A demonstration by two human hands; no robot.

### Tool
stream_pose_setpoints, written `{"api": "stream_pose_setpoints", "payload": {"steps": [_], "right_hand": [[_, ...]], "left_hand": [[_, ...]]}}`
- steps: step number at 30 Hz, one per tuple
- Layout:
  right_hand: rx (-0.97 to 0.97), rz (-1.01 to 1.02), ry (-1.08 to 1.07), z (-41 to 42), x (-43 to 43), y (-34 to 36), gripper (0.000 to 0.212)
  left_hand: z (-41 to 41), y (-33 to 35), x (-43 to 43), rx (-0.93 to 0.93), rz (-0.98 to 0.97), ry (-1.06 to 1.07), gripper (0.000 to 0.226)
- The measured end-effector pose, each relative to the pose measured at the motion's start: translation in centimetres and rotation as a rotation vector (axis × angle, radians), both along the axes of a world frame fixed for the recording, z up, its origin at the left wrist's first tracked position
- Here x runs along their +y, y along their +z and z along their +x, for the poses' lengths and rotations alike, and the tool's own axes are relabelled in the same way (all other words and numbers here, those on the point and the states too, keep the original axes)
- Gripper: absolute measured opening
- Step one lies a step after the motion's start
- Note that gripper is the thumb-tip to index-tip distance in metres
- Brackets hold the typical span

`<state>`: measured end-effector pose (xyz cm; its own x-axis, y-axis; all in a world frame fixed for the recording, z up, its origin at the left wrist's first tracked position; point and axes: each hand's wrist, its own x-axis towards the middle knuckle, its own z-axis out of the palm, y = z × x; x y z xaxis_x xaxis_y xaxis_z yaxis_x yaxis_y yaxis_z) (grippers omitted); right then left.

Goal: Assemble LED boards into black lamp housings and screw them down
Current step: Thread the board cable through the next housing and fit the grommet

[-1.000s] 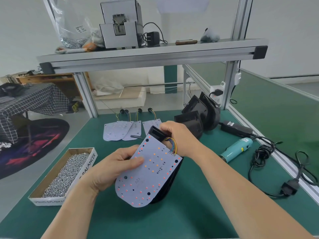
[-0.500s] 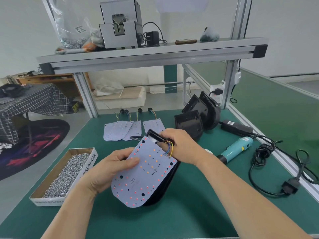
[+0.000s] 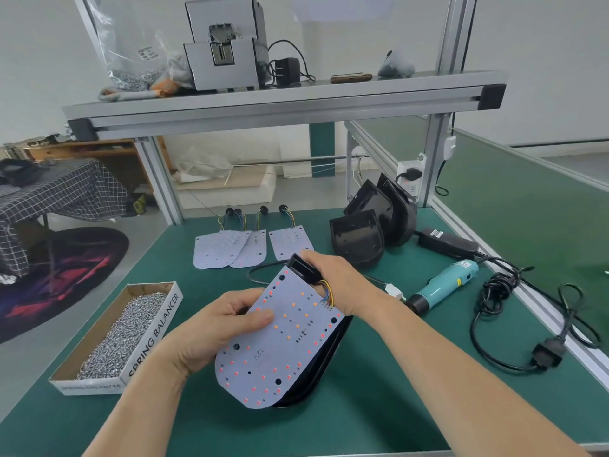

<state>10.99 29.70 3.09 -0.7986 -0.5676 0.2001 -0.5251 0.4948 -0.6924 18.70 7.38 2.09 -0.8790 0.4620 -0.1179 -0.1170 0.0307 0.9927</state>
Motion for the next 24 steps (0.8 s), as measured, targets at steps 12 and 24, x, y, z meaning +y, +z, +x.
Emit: {"api": "stream_pose_setpoints", "payload": {"steps": [12, 24], "right_hand": [[-0.224, 0.037, 0.041, -0.9, 0.3, 0.1, 0.039], [-0.846, -0.545, 0.294, -0.7, 1.6, -0.3, 0.055]], "left_hand": [[0.1, 0.0, 0.8, 0.078, -0.034, -0.011, 0.038], [-0.1, -1.0, -0.4, 0.009, 0.398, 0.32, 0.033]]}}
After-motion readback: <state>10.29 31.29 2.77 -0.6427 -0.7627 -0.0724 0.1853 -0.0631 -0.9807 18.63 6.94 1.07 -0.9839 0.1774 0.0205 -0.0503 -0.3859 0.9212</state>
